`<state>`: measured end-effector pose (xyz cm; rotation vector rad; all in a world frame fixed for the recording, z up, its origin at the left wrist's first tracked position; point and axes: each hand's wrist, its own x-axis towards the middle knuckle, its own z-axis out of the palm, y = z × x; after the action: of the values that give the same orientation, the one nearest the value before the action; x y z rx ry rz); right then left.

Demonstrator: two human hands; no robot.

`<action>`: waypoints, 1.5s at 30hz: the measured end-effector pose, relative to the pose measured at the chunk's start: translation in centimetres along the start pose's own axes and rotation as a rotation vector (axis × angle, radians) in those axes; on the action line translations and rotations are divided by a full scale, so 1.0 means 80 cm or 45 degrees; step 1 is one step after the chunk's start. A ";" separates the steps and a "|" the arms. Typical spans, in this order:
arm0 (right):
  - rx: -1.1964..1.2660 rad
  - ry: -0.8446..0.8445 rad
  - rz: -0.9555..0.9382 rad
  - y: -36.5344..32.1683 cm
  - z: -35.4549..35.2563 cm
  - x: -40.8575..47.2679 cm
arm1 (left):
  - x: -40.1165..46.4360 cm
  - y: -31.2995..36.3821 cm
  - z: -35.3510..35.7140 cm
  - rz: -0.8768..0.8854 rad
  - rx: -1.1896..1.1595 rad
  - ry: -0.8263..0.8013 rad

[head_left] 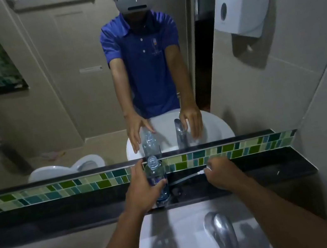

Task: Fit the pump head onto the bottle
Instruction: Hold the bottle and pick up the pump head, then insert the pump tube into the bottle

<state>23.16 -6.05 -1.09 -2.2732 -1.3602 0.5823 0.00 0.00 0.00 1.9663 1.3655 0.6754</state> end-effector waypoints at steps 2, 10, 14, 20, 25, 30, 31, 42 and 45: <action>0.130 0.112 0.196 0.013 0.015 0.017 | 0.013 -0.014 0.013 -0.035 -0.078 0.040; 0.819 0.250 0.877 0.054 0.052 0.070 | 0.042 -0.063 0.059 -0.102 -0.327 0.084; 0.824 0.300 0.923 0.053 0.057 0.093 | 0.044 -0.069 0.067 -0.072 -0.335 0.134; 1.012 0.298 1.054 0.043 0.054 0.098 | 0.042 -0.069 0.065 -0.064 -0.318 0.144; 1.216 0.616 0.884 0.028 0.048 0.058 | 0.026 -0.066 0.065 -0.061 -0.304 0.109; 1.138 0.967 0.595 -0.009 0.021 0.005 | 0.009 -0.061 0.064 -0.069 -0.323 0.077; 1.157 1.032 0.532 -0.020 0.013 -0.005 | 0.007 -0.060 0.064 -0.071 -0.328 0.074; 1.122 1.180 -0.053 -0.104 -0.023 -0.043 | -0.004 -0.057 0.065 -0.086 -0.351 0.036; 1.024 1.225 -0.140 -0.108 -0.022 -0.044 | -0.003 -0.058 0.066 -0.091 -0.353 0.043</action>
<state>16.44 -5.73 5.62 -1.4440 -0.5841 -0.0568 0.90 -0.22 -6.98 1.6870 1.2799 0.8196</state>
